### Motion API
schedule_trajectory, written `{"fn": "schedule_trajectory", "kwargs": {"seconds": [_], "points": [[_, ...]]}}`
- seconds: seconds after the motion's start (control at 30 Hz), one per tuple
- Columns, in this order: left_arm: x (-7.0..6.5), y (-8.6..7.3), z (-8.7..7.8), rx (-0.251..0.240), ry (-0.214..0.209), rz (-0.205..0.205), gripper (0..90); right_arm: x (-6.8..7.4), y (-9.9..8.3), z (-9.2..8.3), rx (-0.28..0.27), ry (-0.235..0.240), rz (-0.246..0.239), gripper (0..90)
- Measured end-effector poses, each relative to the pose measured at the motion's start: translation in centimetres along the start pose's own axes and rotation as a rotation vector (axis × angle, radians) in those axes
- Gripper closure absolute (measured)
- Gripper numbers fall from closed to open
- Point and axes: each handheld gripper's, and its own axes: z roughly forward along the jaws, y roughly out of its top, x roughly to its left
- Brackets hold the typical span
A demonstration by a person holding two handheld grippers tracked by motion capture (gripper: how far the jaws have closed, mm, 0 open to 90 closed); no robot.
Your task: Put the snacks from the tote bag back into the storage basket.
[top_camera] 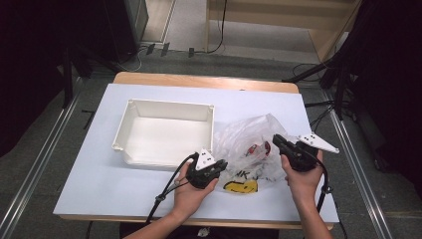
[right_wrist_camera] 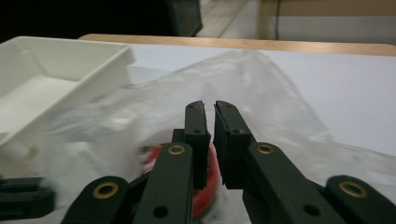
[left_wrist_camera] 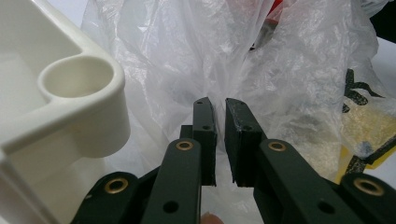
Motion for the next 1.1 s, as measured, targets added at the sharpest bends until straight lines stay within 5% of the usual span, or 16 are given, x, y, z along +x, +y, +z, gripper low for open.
{"fn": "schedule_trajectory", "kwargs": {"seconds": [0.37,0.53,0.73,1.0,1.1], "points": [[-0.1,-0.1,-0.2,-0.015,-0.010,0.014,83.7,4.7,-1.9,1.4,0.069,0.153,-0.100,82.9],[0.2,-0.1,-0.5,-0.033,-0.050,-0.022,76.0,6.4,-3.7,1.9,0.136,0.180,-0.142,82.7],[0.3,0.3,-1.2,-0.076,-0.095,-0.056,64.1,7.0,-4.1,2.1,0.144,0.181,-0.158,82.4],[-1.0,2.5,-3.7,-0.236,-0.136,-0.037,44.5,7.0,-5.1,3.1,0.190,0.183,-0.152,83.2],[-1.2,3.2,-3.7,-0.238,-0.150,-0.045,37.4,7.1,-5.4,3.5,0.209,0.190,-0.143,84.2]]}}
